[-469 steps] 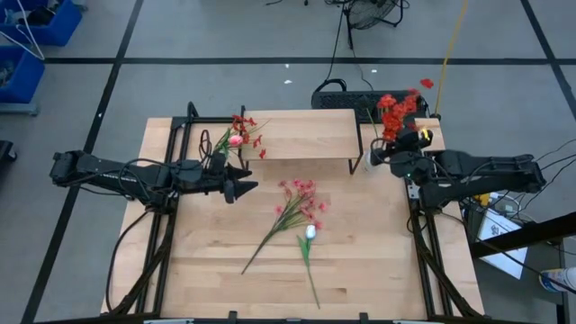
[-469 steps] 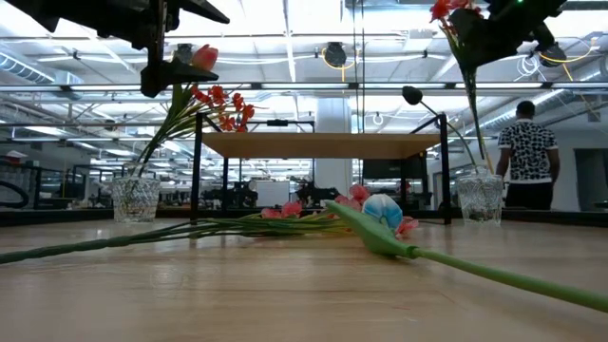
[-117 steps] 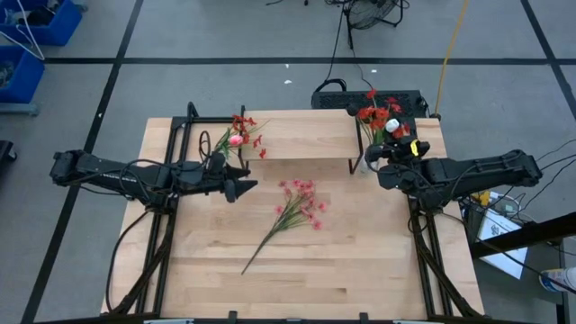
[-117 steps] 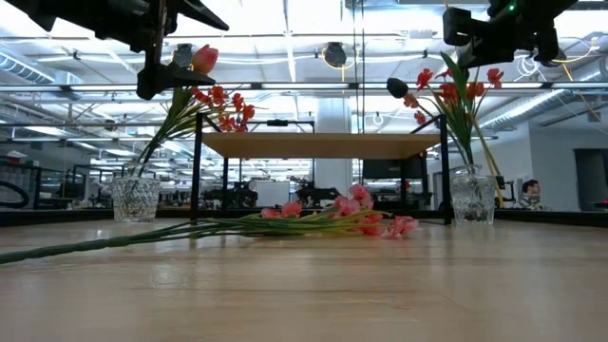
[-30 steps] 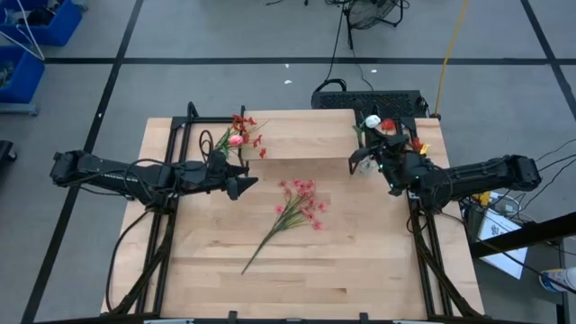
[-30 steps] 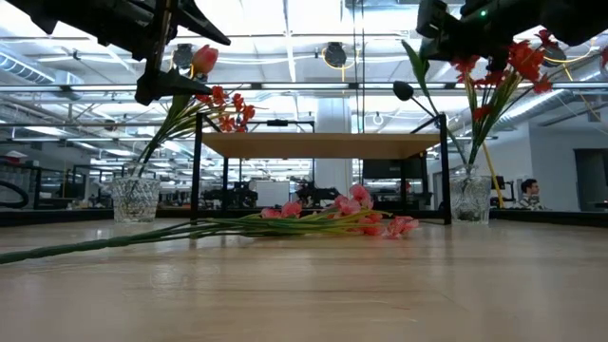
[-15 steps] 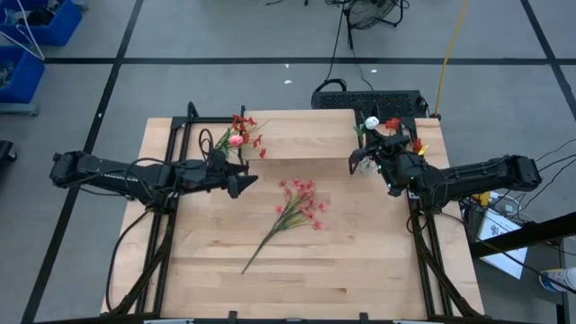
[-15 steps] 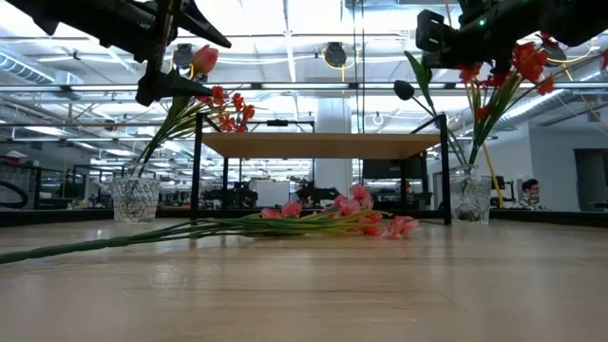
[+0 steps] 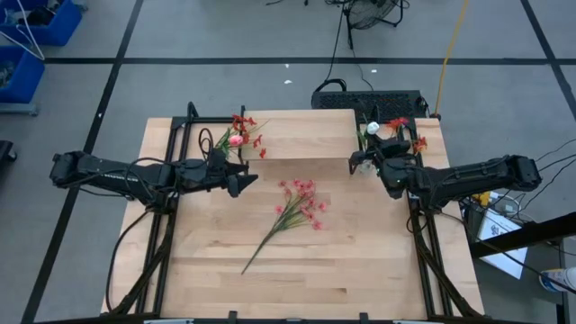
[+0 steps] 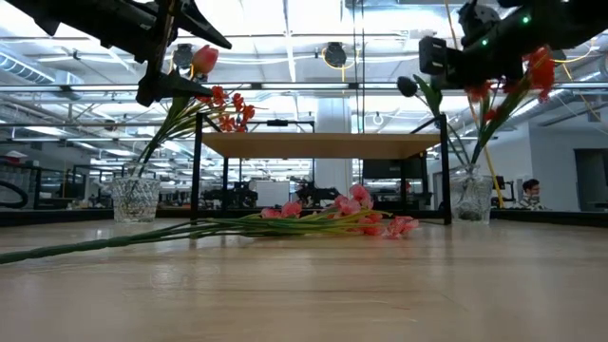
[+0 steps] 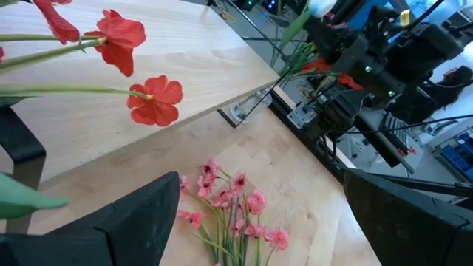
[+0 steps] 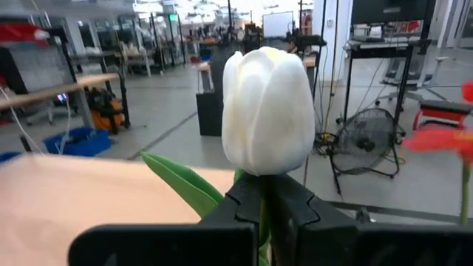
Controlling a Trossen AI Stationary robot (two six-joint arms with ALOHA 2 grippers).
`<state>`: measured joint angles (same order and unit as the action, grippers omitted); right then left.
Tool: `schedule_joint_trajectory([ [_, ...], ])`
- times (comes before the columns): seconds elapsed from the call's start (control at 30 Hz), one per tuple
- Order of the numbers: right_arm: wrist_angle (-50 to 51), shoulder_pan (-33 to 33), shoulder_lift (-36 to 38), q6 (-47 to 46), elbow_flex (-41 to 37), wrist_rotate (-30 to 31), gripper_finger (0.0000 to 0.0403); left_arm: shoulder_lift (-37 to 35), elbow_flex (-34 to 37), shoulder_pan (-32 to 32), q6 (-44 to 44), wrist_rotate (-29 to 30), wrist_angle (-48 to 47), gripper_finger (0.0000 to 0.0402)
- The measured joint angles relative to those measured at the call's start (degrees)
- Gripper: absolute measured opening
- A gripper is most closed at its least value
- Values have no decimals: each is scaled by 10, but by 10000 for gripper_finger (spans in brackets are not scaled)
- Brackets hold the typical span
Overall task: Pick and place flowers into a vace then onto a shelf
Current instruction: Put the white flower into the right transparent vase
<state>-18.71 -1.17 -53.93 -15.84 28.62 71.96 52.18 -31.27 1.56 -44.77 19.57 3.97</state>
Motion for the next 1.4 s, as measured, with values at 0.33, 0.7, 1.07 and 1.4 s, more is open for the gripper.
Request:
schedule_joint_trajectory([
  [0.33,113,0,0,-120,0,0,0,0,0,0,-2,0,0,386],
  [0.7,188,-14,1,-211,2,-56,0,0,0,0,-2,0,0,386],
  [1.07,119,-14,0,-130,0,-65,56,0,0,0,-2,0,0,386],
  [1.4,85,-6,0,-140,0,-75,182,0,0,0,-2,0,0,386],
])
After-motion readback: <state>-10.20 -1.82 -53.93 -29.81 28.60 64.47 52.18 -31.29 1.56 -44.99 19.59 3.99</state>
